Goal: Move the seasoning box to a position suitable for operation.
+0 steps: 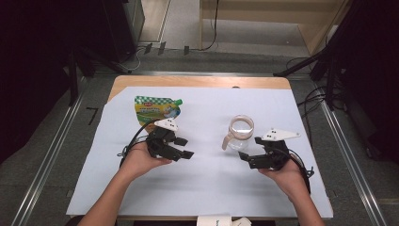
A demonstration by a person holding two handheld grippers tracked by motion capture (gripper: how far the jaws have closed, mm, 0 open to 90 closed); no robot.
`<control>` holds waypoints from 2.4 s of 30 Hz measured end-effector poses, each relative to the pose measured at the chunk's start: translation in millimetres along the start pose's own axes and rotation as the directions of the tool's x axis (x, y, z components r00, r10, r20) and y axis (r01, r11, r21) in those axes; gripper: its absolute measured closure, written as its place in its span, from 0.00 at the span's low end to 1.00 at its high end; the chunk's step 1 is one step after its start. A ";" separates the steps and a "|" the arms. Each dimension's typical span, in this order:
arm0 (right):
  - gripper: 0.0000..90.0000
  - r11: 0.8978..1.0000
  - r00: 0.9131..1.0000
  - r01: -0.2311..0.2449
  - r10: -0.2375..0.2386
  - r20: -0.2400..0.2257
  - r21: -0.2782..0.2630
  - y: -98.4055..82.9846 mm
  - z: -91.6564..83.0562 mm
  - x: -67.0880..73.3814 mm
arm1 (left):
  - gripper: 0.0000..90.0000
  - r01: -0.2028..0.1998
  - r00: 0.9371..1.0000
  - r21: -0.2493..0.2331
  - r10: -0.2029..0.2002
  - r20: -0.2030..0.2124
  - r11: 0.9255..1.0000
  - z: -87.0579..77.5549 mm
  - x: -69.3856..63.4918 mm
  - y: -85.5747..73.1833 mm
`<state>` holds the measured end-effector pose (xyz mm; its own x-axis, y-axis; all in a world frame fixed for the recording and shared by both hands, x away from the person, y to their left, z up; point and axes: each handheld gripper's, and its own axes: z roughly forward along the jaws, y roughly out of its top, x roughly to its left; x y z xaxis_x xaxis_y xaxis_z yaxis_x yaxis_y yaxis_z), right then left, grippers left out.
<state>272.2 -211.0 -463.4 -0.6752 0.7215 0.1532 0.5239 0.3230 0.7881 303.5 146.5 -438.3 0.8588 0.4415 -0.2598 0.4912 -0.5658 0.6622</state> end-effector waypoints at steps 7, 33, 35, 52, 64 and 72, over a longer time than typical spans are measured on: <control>0.33 1.000 1.000 0.017 -0.018 -0.011 -0.012 1.0 -1.5 0.1 | 0.51 -0.007 1.000 -0.010 0.007 0.014 1.000 -5.7 1.8 -0.3; 0.41 1.000 0.999 0.021 -0.021 0.024 -0.006 0.7 -5.1 -2.4 | 0.45 -0.017 1.000 -0.058 0.016 -0.011 0.998 -29.6 0.6 -1.3; 0.41 1.000 0.999 0.031 -0.031 0.023 0.002 0.9 -4.3 -2.0 | 0.45 -0.011 1.000 -0.076 0.009 -0.023 0.997 -38.3 2.4 -2.7; 0.24 1.000 0.998 0.023 -0.022 0.064 -0.020 3.2 7.2 -9.4 | 0.46 0.002 0.997 -0.101 -0.010 -0.072 0.995 -70.0 8.5 -10.8; 0.14 0.998 0.996 0.024 -0.018 0.091 -0.063 4.5 41.5 -25.2 | 0.45 0.007 0.998 -0.097 -0.013 -0.058 0.995 -66.1 9.3 -11.3; 0.11 0.995 0.995 0.026 -0.016 0.096 -0.099 5.3 60.5 -24.4 | 0.45 0.008 0.998 -0.085 -0.012 -0.054 0.996 -61.8 8.6 -11.0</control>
<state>322.9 -189.8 -499.1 -0.6309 0.7715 0.0823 0.4522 0.2795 0.8470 296.5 199.6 -404.3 0.8436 0.4854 -0.2297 0.4836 -0.5008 0.7178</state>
